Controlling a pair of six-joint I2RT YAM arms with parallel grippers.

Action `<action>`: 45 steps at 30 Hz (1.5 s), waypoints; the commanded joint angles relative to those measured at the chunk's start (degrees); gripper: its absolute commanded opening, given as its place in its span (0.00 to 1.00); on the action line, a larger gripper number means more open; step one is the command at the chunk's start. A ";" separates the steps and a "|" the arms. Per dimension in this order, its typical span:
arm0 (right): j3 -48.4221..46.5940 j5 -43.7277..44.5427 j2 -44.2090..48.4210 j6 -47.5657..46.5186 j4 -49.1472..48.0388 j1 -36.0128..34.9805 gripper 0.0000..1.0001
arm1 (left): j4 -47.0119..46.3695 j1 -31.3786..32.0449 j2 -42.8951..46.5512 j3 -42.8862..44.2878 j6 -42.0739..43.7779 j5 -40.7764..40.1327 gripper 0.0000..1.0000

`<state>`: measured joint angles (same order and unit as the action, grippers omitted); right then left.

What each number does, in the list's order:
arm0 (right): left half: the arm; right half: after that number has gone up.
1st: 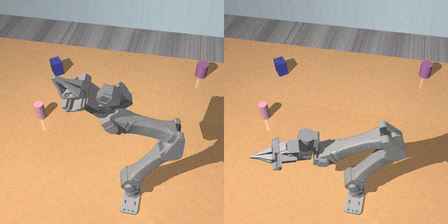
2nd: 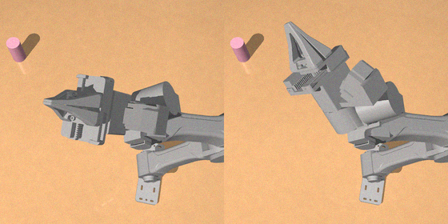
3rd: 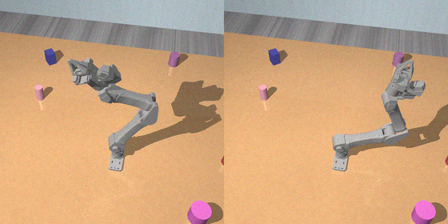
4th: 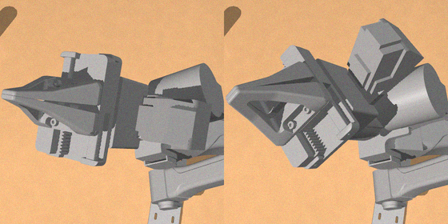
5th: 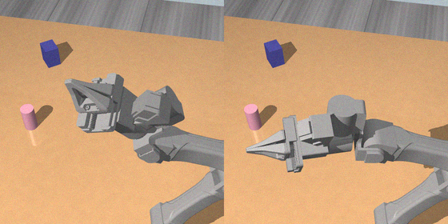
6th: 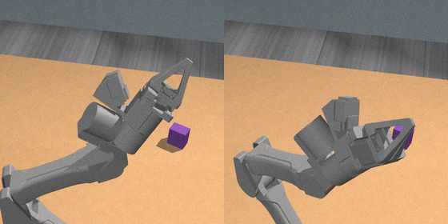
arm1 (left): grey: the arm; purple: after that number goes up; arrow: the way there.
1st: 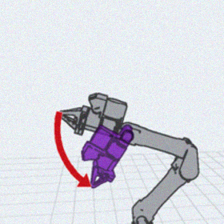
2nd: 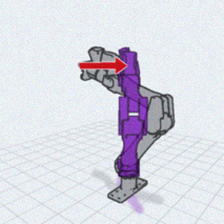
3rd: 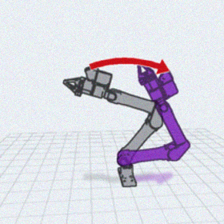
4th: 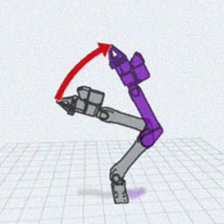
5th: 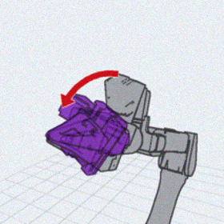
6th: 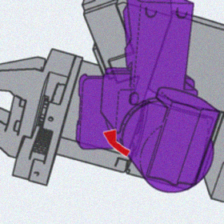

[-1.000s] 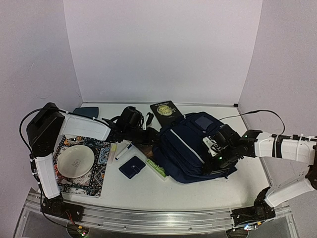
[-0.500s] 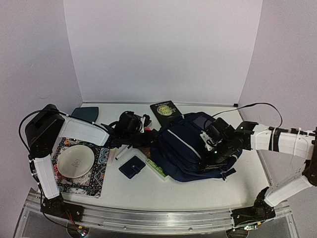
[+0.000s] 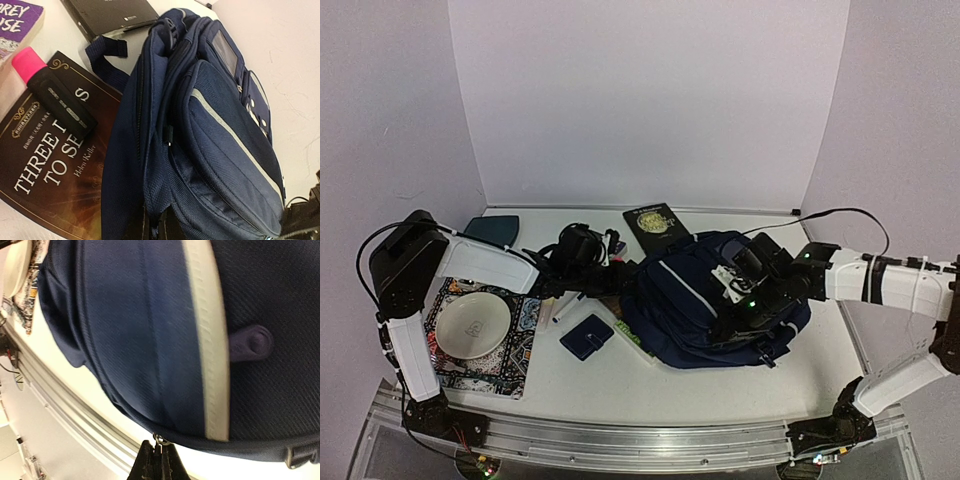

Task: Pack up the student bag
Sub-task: Unzip the upper front pocket of the student bag, then hold the upper front pocket of the bag at the center of the board.

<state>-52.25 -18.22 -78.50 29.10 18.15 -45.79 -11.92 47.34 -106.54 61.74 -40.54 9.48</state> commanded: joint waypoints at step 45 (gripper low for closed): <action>-2.07 16.38 -1.69 -7.70 -7.28 0.01 0.86 | 14.52 7.30 5.45 11.30 37.45 2.58 0.71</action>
<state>-56.90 -3.13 -82.43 29.31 6.45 -45.96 -1.79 53.86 -99.50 66.32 -11.37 6.10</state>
